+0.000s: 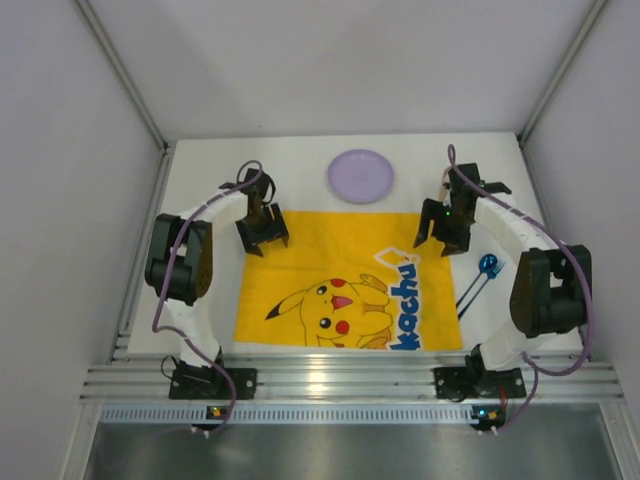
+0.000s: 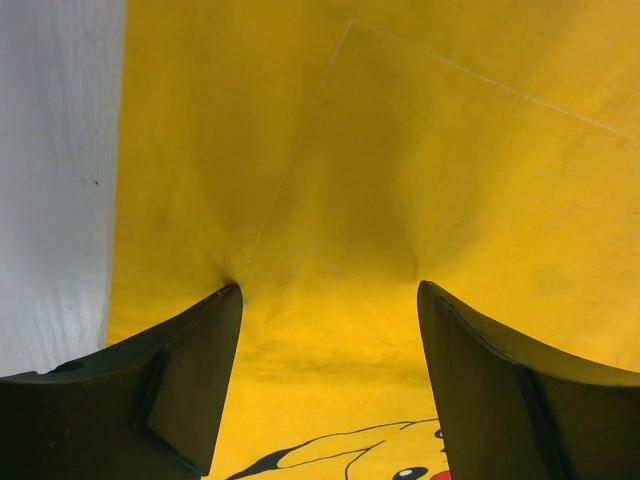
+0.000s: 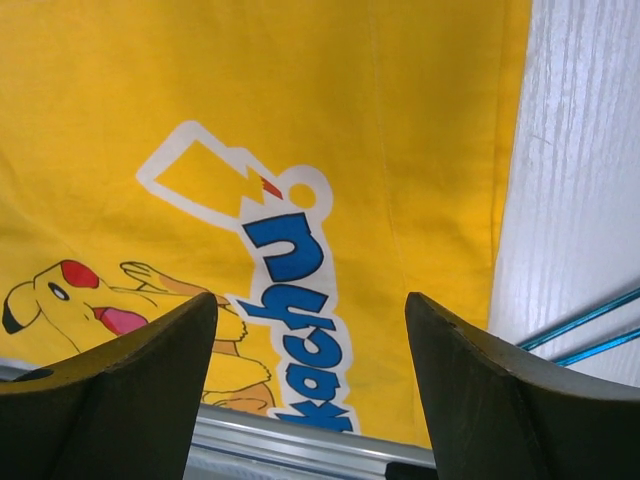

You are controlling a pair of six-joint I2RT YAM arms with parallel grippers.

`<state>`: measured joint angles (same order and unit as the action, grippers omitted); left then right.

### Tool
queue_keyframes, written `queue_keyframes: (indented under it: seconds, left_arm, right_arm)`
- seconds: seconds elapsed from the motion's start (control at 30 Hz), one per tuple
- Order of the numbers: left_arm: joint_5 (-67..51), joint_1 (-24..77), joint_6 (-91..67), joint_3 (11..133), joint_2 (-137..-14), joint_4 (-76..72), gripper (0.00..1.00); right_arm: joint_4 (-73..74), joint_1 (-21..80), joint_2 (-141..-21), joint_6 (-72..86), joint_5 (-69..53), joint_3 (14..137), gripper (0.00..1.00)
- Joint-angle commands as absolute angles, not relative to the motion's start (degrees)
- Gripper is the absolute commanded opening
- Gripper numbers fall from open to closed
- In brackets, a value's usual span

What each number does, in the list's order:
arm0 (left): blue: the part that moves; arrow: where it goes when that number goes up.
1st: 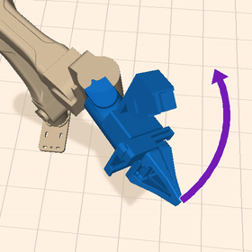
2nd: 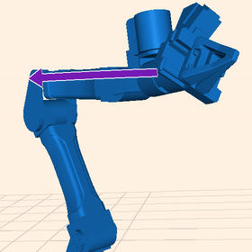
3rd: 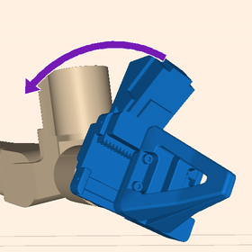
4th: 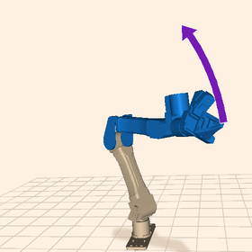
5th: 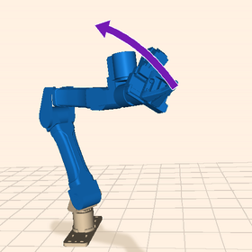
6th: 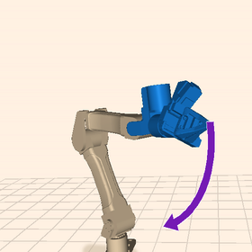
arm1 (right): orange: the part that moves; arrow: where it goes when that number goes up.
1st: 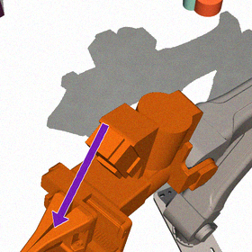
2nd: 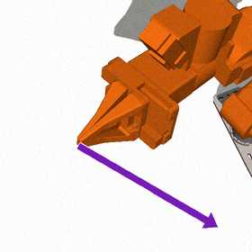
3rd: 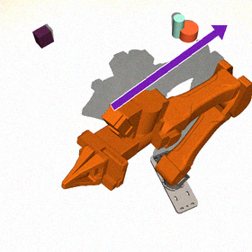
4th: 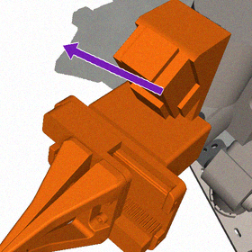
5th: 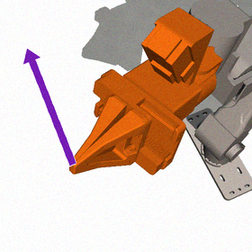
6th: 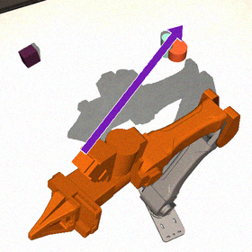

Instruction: Set the dinner table for one person

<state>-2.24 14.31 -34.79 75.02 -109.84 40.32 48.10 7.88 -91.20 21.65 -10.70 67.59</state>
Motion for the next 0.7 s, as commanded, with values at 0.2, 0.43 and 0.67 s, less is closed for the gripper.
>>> queue_keyframes:
  seconds: [0.2,0.43,0.67]
  left_arm:
    - [-1.76,7.74,-32.79,76.64,-116.45,38.23,0.75]
    - [-1.66,6.86,-33.22,73.39,-113.65,39.90,0.74]
    - [-4.66,6.86,-35.24,71.54,-108.90,41.30,0.74]
  right_arm:
    - [47.20,10.02,-97.46,23.20,-13.71,80.13,0.76]
    - [43.25,11.78,-108.61,27.33,-20.21,93.33,0.75]
    - [36.05,12.13,-118.73,34.79,-21.71,104.66,0.74]
